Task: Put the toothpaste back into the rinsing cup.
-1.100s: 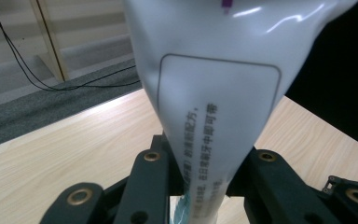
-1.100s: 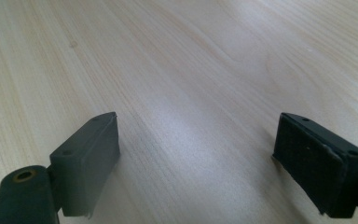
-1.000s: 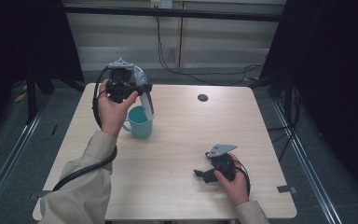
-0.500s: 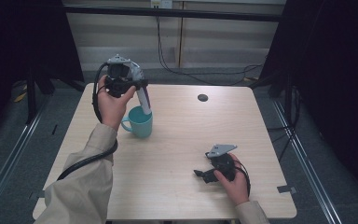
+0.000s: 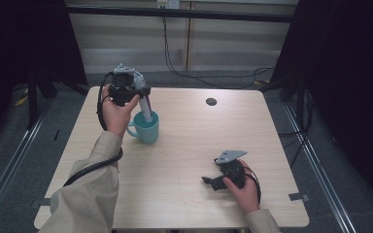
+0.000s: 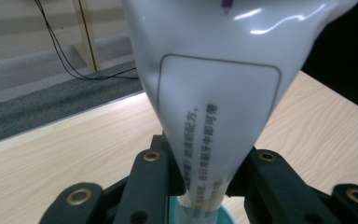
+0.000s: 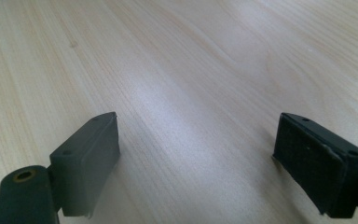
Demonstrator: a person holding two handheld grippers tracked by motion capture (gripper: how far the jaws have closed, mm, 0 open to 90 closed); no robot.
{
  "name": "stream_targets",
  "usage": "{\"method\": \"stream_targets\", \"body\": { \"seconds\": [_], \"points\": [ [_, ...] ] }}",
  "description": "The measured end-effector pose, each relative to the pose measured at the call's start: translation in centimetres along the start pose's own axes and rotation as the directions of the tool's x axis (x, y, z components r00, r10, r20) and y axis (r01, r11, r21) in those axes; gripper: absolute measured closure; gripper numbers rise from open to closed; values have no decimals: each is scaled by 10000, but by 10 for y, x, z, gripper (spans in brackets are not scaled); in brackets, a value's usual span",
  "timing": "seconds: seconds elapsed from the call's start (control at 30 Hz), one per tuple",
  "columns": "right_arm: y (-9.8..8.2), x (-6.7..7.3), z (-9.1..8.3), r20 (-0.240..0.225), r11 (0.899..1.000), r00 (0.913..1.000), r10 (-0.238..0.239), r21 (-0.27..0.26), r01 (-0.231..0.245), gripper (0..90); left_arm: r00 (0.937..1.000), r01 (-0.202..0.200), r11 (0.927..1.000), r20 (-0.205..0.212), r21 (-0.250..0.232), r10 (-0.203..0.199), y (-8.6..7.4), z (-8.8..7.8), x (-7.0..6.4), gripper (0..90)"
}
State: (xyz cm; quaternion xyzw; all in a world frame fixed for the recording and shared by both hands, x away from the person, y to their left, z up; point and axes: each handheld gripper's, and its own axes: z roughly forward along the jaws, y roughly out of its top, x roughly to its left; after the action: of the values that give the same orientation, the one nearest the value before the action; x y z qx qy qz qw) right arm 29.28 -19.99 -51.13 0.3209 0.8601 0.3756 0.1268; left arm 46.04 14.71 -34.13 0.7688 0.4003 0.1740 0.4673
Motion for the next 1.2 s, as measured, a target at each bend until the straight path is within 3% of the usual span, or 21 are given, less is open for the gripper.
{"method": "stream_targets", "body": {
  "seconds": [0.5, 1.2],
  "points": [
    [0, 0, 0, 8, 10000, 10000, -5, 6, 5, 135, 9992, 275, 9988, -295, 416, -263, -26, 15, 5, 756],
    [0, 0, 0, -11, 10000, 10000, 10, 12, -10, 135, 9978, 626, 9932, -271, 979, -602, -51, 32, 6, 755]
  ]
}}
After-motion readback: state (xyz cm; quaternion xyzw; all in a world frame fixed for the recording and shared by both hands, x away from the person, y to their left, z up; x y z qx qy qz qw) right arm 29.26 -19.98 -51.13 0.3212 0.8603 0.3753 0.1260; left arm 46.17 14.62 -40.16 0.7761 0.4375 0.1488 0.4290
